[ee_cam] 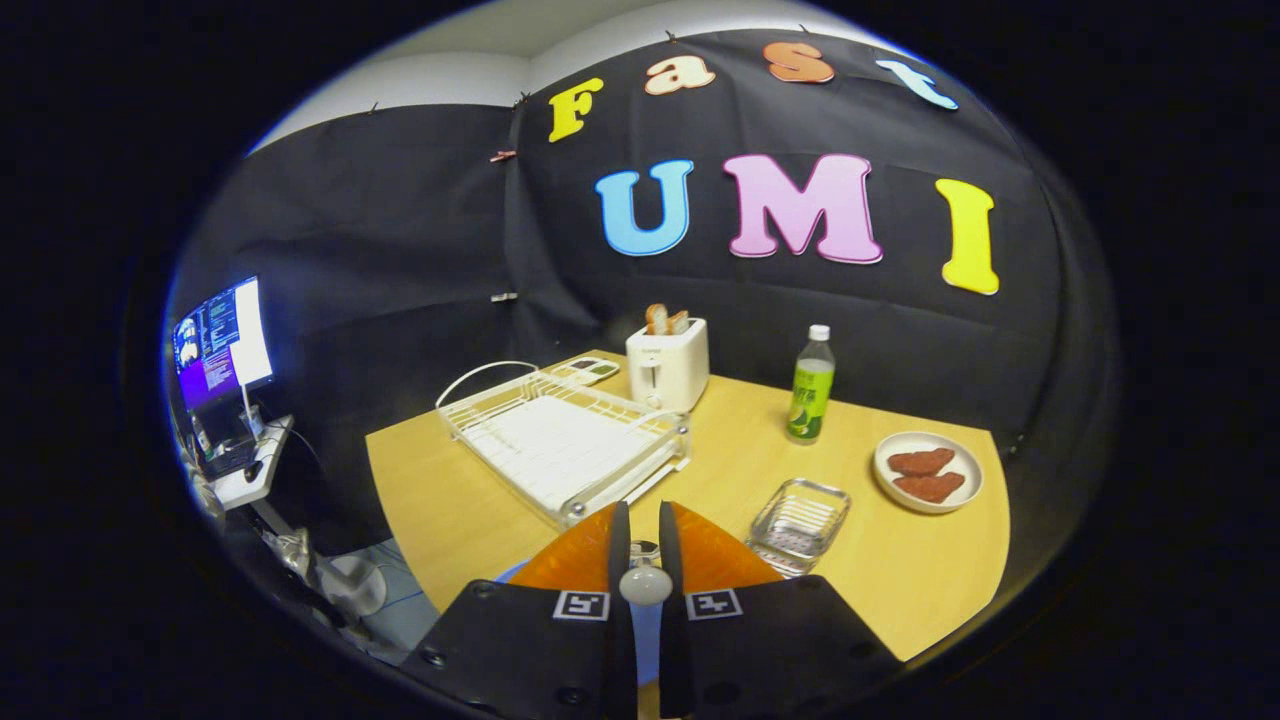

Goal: Take the plate from the dish rack, then take the spoon from the basket and place it into the plate.

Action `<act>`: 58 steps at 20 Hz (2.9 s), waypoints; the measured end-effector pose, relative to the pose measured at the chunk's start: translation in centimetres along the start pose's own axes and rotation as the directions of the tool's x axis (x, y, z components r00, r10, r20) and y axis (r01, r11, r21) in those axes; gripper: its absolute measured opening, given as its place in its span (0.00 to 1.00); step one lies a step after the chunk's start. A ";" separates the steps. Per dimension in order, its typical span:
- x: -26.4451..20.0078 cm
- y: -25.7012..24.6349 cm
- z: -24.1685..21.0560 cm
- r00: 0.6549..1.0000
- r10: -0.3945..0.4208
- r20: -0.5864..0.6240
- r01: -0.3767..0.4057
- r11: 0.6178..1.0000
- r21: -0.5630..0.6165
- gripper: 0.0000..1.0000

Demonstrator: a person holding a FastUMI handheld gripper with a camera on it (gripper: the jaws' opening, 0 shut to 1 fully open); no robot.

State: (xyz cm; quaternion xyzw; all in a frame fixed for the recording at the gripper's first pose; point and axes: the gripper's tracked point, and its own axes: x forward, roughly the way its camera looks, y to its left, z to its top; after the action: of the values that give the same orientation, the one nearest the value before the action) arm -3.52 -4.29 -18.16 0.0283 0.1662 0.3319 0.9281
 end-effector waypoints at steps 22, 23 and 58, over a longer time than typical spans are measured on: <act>3.6 3.1 -7.7 0.981 0.070 -0.179 -0.083 0.995 -0.064 0.20; 3.4 3.0 -7.4 0.980 0.075 -0.186 -0.084 0.996 -0.042 0.40; -7.0 2.9 13.4 0.759 -0.620 0.197 0.604 0.784 0.143 0.98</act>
State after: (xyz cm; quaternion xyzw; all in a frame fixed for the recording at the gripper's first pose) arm -5.98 -5.63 -2.98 0.0438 0.0677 -0.0012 0.9967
